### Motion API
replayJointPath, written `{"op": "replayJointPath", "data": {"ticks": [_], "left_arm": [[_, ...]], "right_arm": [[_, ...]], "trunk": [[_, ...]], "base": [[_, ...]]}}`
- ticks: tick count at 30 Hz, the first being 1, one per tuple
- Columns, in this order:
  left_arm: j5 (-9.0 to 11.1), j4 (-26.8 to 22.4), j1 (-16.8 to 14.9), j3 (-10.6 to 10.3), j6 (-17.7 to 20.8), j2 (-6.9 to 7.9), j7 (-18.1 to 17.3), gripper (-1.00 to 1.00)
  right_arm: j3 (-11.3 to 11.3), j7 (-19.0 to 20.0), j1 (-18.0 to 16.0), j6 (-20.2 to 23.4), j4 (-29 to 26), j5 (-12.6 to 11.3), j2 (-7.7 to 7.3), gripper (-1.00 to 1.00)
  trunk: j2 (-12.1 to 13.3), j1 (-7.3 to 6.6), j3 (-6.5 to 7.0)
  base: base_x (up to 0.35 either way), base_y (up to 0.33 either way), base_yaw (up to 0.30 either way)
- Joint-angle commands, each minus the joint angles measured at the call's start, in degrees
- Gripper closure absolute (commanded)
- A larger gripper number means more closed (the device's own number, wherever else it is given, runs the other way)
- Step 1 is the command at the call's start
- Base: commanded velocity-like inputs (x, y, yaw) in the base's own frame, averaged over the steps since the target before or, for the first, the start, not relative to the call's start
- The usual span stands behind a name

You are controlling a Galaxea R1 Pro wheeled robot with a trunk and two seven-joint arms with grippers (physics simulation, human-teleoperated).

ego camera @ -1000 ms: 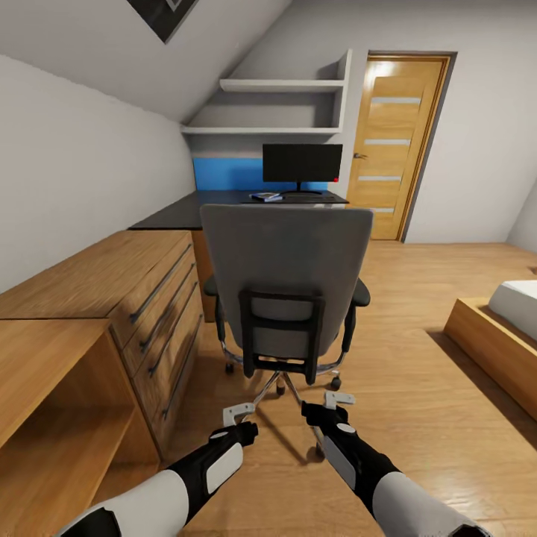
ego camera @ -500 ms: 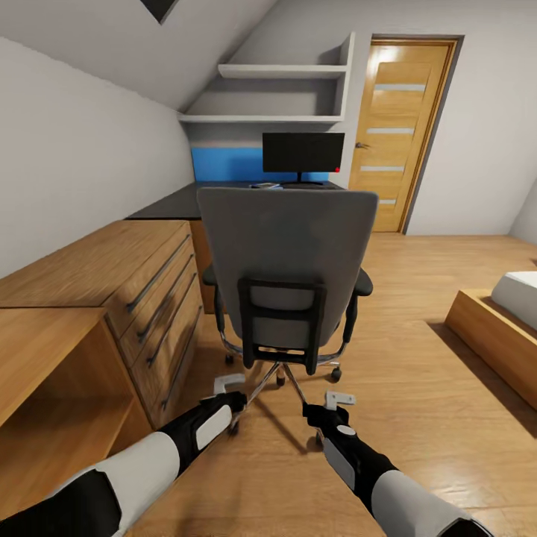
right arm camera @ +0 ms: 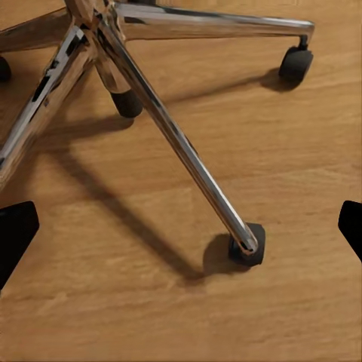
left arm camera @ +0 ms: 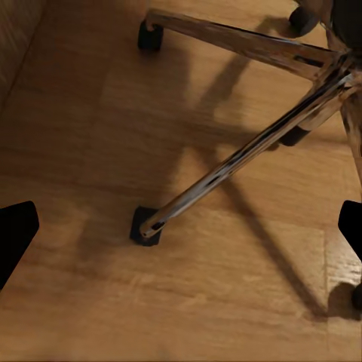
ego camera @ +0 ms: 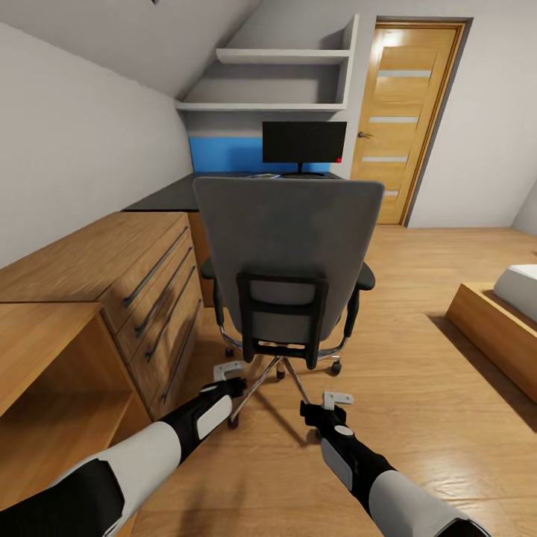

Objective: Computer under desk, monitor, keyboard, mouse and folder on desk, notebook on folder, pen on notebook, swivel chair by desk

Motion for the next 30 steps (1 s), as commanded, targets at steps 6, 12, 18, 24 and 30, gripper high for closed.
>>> {"op": "replayJointPath", "data": {"ticks": [6,12,18,24,30], "left_arm": [[0.1,2.9,-0.1,-0.5,-0.7,-0.08,0.3,-1.00],[0.1,4.1,-0.1,-0.6,-0.9,-0.22,0.3,-1.00],[0.1,4.4,-0.1,-0.6,-1.0,-0.47,0.2,-1.00],[0.1,4.5,-0.1,-0.7,-1.0,-0.82,-0.4,-1.00],[0.0,5.3,-0.2,-0.7,-1.0,-1.00,-5.7,-1.00]], "right_arm": [[0.5,-0.3,0.0,-1.9,0.0,-0.6,-0.03,-1.00],[0.6,-0.3,0.0,-3.6,0.0,0.7,0.00,-1.00],[0.5,-0.6,0.1,-8.2,0.3,5.1,0.02,-1.00],[0.4,-0.7,0.2,-11.1,0.4,8.1,-0.04,-1.00],[0.4,-0.6,0.2,-11.8,0.5,8.8,-0.04,-1.00]], "trunk": [[0.0,-0.01,-0.05],[0.0,-0.01,-0.05],[0.0,-0.01,-0.05],[0.0,-0.01,-0.05],[0.0,-0.01,-0.05]], "base": [[0.000,0.000,0.000],[0.000,0.000,0.000],[0.000,0.000,0.000],[0.000,0.000,0.000],[0.000,0.000,0.000]]}}
